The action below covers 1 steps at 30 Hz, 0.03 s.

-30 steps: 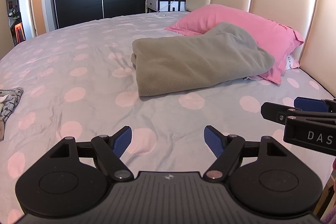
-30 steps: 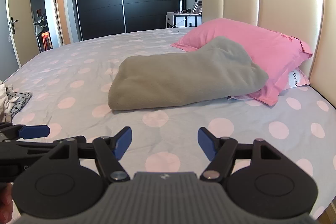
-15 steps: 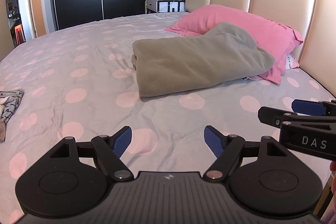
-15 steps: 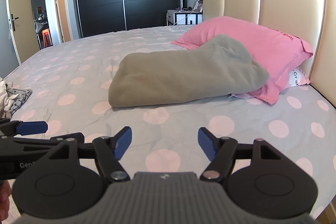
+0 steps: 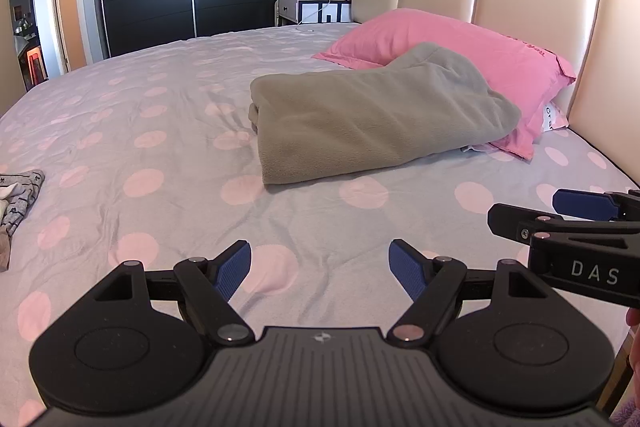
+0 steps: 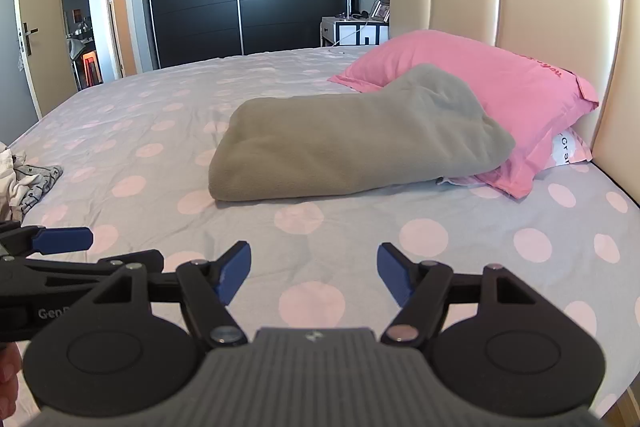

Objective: Fold clothes

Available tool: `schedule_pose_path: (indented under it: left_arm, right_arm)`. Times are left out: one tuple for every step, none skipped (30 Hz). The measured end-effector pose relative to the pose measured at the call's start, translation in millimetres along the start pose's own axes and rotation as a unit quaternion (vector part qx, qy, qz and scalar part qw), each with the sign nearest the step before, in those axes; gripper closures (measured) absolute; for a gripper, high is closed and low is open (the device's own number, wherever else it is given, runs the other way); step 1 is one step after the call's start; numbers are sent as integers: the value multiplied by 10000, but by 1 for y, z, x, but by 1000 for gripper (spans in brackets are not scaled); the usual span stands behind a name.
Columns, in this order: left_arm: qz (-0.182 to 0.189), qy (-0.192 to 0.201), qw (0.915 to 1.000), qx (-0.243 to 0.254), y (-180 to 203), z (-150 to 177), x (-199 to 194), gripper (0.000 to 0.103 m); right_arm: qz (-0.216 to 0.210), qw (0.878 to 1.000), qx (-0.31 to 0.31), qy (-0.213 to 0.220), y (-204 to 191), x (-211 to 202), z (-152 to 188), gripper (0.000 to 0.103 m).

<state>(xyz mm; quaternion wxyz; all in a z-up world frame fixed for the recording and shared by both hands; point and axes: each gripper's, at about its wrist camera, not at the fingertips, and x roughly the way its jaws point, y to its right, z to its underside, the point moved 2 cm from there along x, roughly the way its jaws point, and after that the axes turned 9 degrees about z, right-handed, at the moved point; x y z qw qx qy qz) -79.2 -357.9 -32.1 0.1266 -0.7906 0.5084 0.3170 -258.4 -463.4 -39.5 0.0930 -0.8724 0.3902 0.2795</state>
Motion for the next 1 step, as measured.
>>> schedule_pose_path:
  left_arm:
    - [-10,9,10000,-10,0,0,0,28]
  right_arm:
    - [-1,10000,1,1,0,0,0,31]
